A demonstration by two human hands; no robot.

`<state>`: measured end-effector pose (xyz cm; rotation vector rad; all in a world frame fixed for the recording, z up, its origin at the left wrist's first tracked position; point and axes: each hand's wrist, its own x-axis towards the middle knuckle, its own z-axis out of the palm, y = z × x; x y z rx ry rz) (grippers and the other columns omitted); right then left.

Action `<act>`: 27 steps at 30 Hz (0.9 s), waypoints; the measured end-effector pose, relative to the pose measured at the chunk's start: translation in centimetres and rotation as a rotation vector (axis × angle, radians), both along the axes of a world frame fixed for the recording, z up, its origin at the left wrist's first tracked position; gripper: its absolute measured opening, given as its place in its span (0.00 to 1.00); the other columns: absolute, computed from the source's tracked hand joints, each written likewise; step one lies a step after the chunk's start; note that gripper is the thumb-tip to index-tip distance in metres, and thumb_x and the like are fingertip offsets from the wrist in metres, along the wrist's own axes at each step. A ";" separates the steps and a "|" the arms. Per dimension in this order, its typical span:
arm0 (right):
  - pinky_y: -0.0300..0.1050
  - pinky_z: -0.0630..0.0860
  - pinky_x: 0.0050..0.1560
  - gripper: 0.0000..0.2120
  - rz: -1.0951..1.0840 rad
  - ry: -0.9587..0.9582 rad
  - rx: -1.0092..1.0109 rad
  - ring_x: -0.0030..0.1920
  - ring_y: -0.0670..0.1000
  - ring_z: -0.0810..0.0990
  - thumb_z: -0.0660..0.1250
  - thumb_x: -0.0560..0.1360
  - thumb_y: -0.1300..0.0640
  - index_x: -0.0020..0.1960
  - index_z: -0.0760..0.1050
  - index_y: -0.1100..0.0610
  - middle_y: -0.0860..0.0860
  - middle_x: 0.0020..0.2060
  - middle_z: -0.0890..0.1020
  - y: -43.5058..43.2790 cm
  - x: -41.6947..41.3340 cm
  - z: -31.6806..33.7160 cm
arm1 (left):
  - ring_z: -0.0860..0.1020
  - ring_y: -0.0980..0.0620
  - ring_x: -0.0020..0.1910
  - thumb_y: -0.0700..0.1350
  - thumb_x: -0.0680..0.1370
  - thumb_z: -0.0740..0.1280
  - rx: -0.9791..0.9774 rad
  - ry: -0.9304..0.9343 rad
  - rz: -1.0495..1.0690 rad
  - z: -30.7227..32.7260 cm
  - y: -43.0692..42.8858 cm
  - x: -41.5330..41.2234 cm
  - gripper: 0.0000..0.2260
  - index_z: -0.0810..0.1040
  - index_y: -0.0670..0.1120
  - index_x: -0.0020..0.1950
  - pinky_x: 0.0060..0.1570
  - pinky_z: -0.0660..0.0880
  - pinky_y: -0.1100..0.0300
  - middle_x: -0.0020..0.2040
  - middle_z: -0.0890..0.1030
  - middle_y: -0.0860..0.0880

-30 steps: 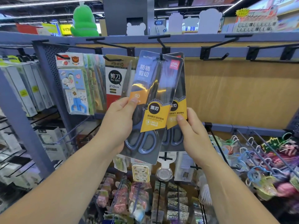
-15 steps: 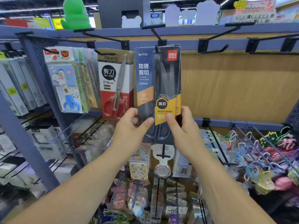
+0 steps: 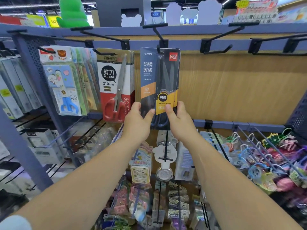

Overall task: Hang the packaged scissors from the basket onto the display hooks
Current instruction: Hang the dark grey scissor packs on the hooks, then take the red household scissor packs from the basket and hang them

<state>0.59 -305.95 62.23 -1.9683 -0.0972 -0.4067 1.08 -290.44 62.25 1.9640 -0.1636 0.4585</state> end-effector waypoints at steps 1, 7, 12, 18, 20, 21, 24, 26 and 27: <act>0.52 0.75 0.55 0.18 -0.017 0.002 -0.023 0.55 0.51 0.79 0.58 0.85 0.40 0.67 0.69 0.51 0.48 0.56 0.81 -0.1 -0.1 0.0 | 0.78 0.50 0.43 0.50 0.83 0.69 0.025 -0.002 0.003 0.0 0.2 -0.2 0.07 0.74 0.48 0.57 0.39 0.72 0.55 0.44 0.79 0.50; 0.48 0.72 0.59 0.27 -0.148 0.000 -0.058 0.64 0.51 0.77 0.62 0.83 0.41 0.77 0.64 0.53 0.51 0.68 0.77 -0.8 -3.6 0.3 | 0.79 0.46 0.64 0.47 0.82 0.71 0.191 0.036 -0.021 0.1 2.0 -2.3 0.22 0.69 0.49 0.74 0.65 0.76 0.45 0.63 0.80 0.50; 0.47 0.73 0.61 0.24 -0.255 0.072 -0.133 0.63 0.49 0.76 0.66 0.82 0.45 0.74 0.69 0.53 0.49 0.64 0.76 -1.7 -11.5 -0.8 | 0.74 0.46 0.70 0.49 0.82 0.71 0.373 -0.078 -0.125 0.5 3.9 -7.3 0.24 0.70 0.47 0.76 0.66 0.71 0.52 0.70 0.77 0.47; 0.47 0.74 0.60 0.16 -0.455 0.190 -0.322 0.57 0.50 0.78 0.72 0.79 0.50 0.63 0.79 0.56 0.49 0.54 0.79 -4.5 -25.6 -7.9 | 0.73 0.43 0.70 0.49 0.82 0.70 0.487 -0.178 -0.396 -2.4 2.8 -15.1 0.23 0.71 0.46 0.76 0.69 0.68 0.47 0.72 0.75 0.46; 0.46 0.73 0.56 0.15 -0.511 0.328 -0.370 0.55 0.50 0.78 0.73 0.78 0.49 0.61 0.80 0.56 0.49 0.51 0.79 -5.9 -30.6 -11.1 | 0.74 0.42 0.68 0.50 0.82 0.70 0.524 -0.147 -0.500 -4.8 1.0 -17.9 0.23 0.70 0.47 0.76 0.68 0.70 0.45 0.72 0.74 0.46; 0.47 0.73 0.55 0.14 -0.533 0.405 -0.377 0.54 0.51 0.78 0.73 0.78 0.48 0.59 0.80 0.54 0.48 0.50 0.79 -6.7 -33.1 -12.5 | 0.73 0.42 0.68 0.50 0.81 0.71 0.550 -0.126 -0.547 -6.2 -0.1 -19.2 0.24 0.71 0.47 0.75 0.68 0.69 0.46 0.71 0.74 0.46; 0.47 0.73 0.53 0.12 -0.620 0.626 -0.315 0.55 0.53 0.80 0.73 0.79 0.47 0.55 0.80 0.54 0.49 0.51 0.81 -10.0 -40.8 -16.5 | 0.72 0.40 0.70 0.51 0.78 0.75 0.634 -0.090 -0.706 -10.7 -3.7 -23.3 0.27 0.73 0.45 0.74 0.69 0.68 0.48 0.70 0.76 0.44; 0.48 0.74 0.58 0.16 -0.701 0.748 -0.234 0.60 0.54 0.79 0.71 0.79 0.44 0.61 0.79 0.54 0.50 0.60 0.81 -12.3 -45.9 -18.6 | 0.74 0.40 0.69 0.51 0.76 0.77 0.683 -0.064 -0.789 -13.8 -6.0 -25.8 0.29 0.73 0.46 0.74 0.69 0.69 0.46 0.70 0.77 0.44; 0.49 0.74 0.62 0.20 -0.739 0.798 -0.202 0.63 0.54 0.78 0.71 0.79 0.43 0.64 0.78 0.54 0.50 0.63 0.79 -13.4 -48.2 -19.7 | 0.74 0.40 0.68 0.51 0.76 0.77 0.707 -0.060 -0.820 -15.1 -7.2 -27.0 0.30 0.73 0.47 0.75 0.68 0.71 0.46 0.70 0.77 0.45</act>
